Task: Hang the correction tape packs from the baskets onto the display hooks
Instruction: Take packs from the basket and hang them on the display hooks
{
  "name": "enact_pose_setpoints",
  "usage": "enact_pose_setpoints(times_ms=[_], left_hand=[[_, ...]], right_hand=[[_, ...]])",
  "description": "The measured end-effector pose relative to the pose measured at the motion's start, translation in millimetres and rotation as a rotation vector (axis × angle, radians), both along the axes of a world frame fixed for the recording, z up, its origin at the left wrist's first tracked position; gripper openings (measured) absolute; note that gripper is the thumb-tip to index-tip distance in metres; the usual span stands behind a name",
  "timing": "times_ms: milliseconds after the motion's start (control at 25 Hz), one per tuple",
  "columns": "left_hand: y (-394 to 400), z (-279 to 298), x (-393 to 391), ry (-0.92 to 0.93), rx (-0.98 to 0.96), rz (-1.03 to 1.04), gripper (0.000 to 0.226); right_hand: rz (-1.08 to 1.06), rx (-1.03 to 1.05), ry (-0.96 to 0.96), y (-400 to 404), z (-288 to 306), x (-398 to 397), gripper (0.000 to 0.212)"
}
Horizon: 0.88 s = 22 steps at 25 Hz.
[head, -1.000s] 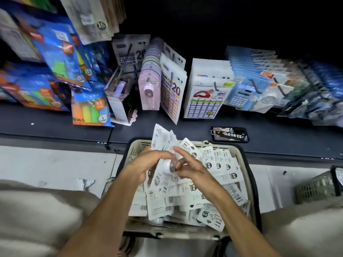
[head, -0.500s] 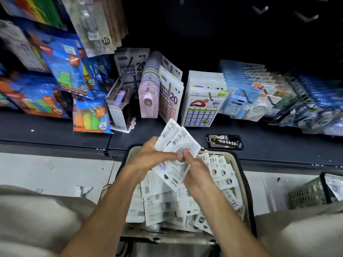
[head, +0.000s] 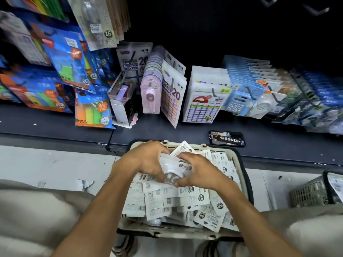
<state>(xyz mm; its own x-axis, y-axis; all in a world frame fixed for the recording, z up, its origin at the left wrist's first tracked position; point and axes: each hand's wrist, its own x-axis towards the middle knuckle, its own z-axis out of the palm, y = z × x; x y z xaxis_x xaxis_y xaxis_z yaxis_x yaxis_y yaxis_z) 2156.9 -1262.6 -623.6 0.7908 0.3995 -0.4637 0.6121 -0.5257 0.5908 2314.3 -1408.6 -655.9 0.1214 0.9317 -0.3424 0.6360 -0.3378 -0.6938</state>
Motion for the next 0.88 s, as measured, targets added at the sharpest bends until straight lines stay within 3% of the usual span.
enact_pose_setpoints(times_ms=[80, 160, 240, 320, 480, 520, 640, 680, 760, 880], left_hand=[[3, -8, -3, -0.273, -0.202, 0.288, 0.049], [3, -22, -7, -0.53, -0.475, 0.716, 0.064], [-8, -40, -6, -0.581, -0.769, 0.863, 0.087], [-27, -61, -5, -0.563, -0.91, 0.894, 0.092], [-29, -76, -10, -0.653, -0.937, 1.102, 0.057], [-23, -77, -12, -0.631, -0.872, 1.099, 0.05], [-10, -82, -16, -0.569, -0.647, 1.1, 0.045], [-10, -84, -18, -0.57, -0.619, 1.121, 0.044], [-12, -90, -23, -0.554, -0.571, 1.154, 0.046], [-15, -95, -27, -0.523, -0.457, 1.182, 0.05]], right_hand=[[-0.202, -0.068, 0.423, -13, -9, 5, 0.056], [-0.444, -0.049, 0.694, -23, -20, 2, 0.058], [-0.624, -0.008, 0.926, -15, -28, -19, 0.055], [-0.655, -0.019, 0.973, 4, -35, -41, 0.043], [-0.492, -0.045, 0.804, 7, -46, -37, 0.038], [-0.418, -0.014, 0.612, -1, -54, -25, 0.043], [0.023, -0.061, -0.273, -14, -83, -1, 0.094], [0.127, -0.093, -0.408, -12, -90, -2, 0.101], [0.181, -0.062, -0.49, -5, -103, -3, 0.095], [0.041, 0.163, -0.312, 4, -96, 7, 0.05]])
